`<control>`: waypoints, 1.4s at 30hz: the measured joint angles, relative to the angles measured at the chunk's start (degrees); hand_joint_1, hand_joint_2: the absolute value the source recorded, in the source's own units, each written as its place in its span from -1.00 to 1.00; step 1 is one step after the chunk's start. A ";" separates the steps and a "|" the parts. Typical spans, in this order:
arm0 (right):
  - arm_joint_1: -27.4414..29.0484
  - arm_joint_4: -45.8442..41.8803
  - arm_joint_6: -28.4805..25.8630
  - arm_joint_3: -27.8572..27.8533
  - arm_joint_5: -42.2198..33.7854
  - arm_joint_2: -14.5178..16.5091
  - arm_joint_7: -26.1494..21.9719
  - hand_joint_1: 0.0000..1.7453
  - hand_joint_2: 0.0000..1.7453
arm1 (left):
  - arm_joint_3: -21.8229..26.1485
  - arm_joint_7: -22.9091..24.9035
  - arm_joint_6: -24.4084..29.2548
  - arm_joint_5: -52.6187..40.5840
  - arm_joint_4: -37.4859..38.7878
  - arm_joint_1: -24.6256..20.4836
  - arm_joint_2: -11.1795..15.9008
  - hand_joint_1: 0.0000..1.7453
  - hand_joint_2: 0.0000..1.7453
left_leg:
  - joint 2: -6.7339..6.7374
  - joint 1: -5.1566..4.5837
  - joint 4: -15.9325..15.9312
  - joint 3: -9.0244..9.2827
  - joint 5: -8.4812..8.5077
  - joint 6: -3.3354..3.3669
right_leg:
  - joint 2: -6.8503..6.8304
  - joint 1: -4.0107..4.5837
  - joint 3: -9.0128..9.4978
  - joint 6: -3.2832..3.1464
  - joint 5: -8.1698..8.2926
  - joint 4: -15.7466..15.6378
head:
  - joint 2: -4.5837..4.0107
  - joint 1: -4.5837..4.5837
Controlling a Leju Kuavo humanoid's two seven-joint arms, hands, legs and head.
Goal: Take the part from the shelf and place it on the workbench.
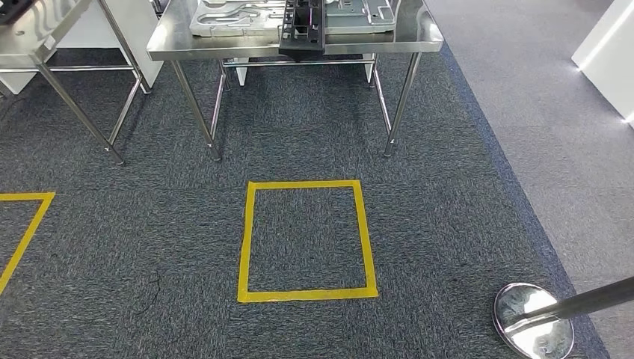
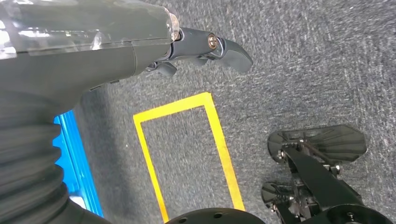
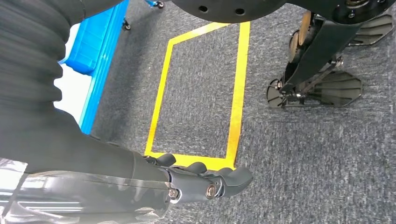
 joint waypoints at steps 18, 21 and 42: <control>7.27 -5.58 -3.38 25.94 -25.05 -1.75 -3.38 -1.00 -1.00 | -0.01 -1.85 -2.15 10.46 -5.04 7.25 0.30 -1.00 -1.00 | 0.00 -0.02 0.05 -0.02 0.00 0.00 | 0.00 -0.03 -0.01 0.07 0.04 0.00 | 0.00 0.00; 8.07 -6.21 -3.86 28.93 -28.67 -2.00 -3.80 -1.00 -1.00 | -0.02 -2.05 -2.56 11.90 -5.63 8.05 0.34 -1.00 -1.00 | 0.00 -0.02 0.05 -0.02 0.00 0.00 | 0.00 -0.03 -0.01 0.07 0.04 0.00 | 0.00 0.00; 18.82 4.42 -4.07 32.81 -30.33 -3.12 -4.13 -1.00 1.00 | -0.07 -2.38 -2.74 12.58 -20.15 -0.10 0.63 -1.00 -1.00 | -3.78 1.49 -1.38 -1.60 2.24 0.37 | 0.40 -2.30 -2.96 3.56 -6.90 10.25 | 0.00 0.02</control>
